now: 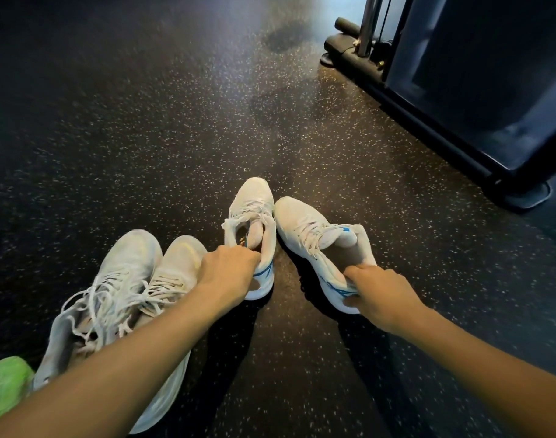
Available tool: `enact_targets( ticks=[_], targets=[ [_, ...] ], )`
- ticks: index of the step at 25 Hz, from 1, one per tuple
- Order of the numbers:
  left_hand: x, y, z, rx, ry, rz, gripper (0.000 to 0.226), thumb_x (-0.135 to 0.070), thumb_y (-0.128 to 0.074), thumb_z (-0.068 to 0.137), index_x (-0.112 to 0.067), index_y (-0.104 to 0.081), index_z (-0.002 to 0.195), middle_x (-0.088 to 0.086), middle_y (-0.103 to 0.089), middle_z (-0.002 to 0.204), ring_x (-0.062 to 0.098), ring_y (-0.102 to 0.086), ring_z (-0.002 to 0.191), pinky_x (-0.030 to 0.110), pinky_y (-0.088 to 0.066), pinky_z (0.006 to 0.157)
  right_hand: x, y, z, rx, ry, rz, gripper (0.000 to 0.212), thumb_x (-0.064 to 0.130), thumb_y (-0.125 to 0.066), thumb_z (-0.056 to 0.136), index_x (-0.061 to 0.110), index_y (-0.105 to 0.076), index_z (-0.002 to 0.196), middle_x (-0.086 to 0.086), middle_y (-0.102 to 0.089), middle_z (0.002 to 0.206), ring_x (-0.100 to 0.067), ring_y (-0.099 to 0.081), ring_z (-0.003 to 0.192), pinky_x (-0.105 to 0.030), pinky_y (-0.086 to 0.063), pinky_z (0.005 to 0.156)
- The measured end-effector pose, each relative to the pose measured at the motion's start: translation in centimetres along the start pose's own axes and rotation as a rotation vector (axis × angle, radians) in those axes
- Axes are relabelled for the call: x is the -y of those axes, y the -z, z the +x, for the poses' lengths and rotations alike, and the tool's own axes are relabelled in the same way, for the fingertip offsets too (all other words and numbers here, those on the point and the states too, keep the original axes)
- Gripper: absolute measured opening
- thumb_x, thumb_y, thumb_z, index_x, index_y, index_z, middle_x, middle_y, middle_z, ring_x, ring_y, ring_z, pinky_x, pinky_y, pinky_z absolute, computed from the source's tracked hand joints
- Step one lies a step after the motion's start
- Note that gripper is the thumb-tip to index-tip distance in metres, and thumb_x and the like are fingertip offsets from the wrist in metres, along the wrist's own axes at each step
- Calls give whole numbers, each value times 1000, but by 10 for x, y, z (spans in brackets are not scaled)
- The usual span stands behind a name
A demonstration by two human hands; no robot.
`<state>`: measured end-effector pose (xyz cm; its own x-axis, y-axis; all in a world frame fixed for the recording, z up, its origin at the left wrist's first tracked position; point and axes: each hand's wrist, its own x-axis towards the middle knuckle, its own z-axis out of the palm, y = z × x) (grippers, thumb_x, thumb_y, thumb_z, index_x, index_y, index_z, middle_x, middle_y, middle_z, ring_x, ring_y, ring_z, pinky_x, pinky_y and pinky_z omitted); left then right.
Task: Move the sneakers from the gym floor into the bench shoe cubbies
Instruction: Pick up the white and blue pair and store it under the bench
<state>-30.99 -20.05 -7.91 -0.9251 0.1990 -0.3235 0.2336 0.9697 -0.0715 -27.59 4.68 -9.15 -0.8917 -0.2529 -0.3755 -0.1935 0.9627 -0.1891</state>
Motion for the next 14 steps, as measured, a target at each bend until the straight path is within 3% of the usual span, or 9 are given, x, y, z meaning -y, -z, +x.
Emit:
enact_targets(
  ticks=[3,7,14],
  targets=[
    [-1,14,-10,-68,-59,-8,24,-37,-66,85,-19,-49,84,1,-63,96,30,-58,92,34,-35,63,0,13,-4,-94,14,-38,15,33,-54,91,23,-47,98,4,-55,109,-25,-59,89,-32,-40,64],
    [2,55,-25,-183,-75,1,23,-37,-66,85,-20,-50,89,-2,-61,99,29,-55,93,34,-34,64,-1,50,-18,-223,32,-33,17,36,-54,90,24,-42,91,5,-55,100,-24,-59,82,-33,-39,63],
    [6,225,-85,-326,-148,18,22,-38,-64,87,-23,-51,96,-7,-57,99,19,-37,80,32,-37,63,32,207,-88,-466,-5,-15,24,43,-57,87,25,-41,85,8,-49,81,-23,-54,67,-32,-31,57]
  ],
)
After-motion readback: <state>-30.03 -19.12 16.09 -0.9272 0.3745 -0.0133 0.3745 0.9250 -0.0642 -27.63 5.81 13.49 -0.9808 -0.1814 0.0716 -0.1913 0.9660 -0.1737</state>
